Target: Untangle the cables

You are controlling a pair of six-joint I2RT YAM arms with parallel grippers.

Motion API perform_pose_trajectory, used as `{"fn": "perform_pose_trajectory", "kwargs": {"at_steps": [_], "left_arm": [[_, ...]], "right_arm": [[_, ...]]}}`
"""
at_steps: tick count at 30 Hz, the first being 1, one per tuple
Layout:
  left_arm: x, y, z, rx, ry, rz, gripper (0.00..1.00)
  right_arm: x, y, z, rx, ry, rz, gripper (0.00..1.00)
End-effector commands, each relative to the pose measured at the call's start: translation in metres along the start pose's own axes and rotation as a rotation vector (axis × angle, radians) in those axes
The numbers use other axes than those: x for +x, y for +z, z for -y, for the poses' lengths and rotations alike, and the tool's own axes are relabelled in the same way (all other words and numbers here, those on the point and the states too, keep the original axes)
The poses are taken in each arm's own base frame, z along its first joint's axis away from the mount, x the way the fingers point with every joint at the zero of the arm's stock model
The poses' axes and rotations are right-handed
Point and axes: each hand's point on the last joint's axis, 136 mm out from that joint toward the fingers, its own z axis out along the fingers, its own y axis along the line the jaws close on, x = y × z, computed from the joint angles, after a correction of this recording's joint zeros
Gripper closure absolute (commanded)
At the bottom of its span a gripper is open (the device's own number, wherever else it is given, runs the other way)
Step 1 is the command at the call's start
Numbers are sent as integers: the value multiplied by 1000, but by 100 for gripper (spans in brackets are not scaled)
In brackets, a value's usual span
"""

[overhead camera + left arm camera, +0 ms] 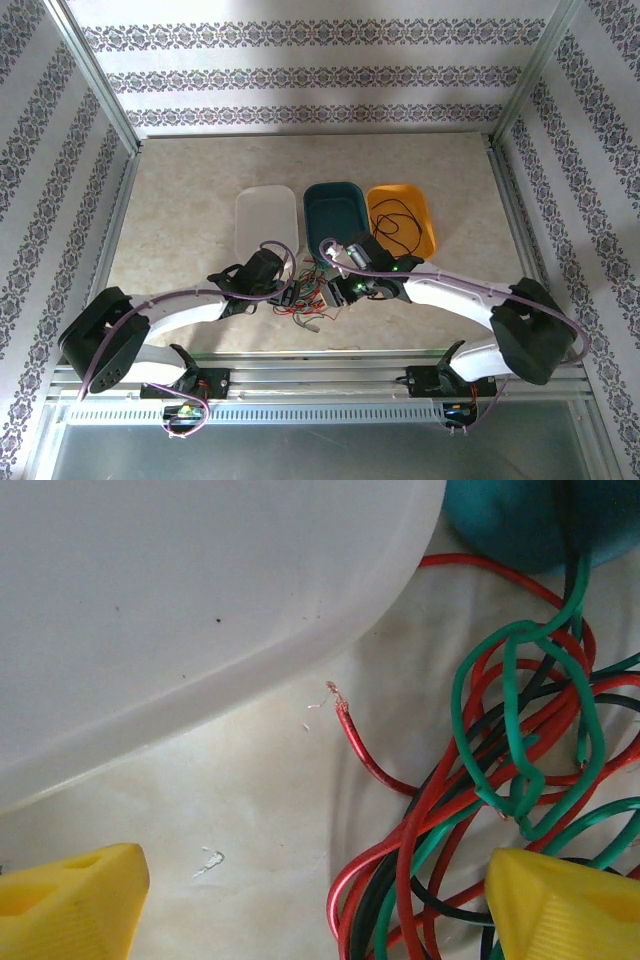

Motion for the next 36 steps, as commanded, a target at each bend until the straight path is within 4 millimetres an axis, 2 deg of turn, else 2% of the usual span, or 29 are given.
{"fn": "perform_pose_trajectory", "kwargs": {"at_steps": [1,7,12,18,33,36], "left_arm": [[-6,0,7,16,33,15,13],[4,4,7,16,42,-16,16],[6,5,7,16,45,-22,16],[8,6,6,14,48,-26,16],[14,9,6,11,64,-48,16],[15,8,6,6,64,-50,16]], "right_arm": [[-15,0,5,2,3,34,66],[-15,10,27,72,38,21,71],[-19,18,35,80,56,27,71],[-28,21,40,79,83,50,72],[-25,33,49,93,92,20,75],[-24,33,51,106,98,20,87]]}}
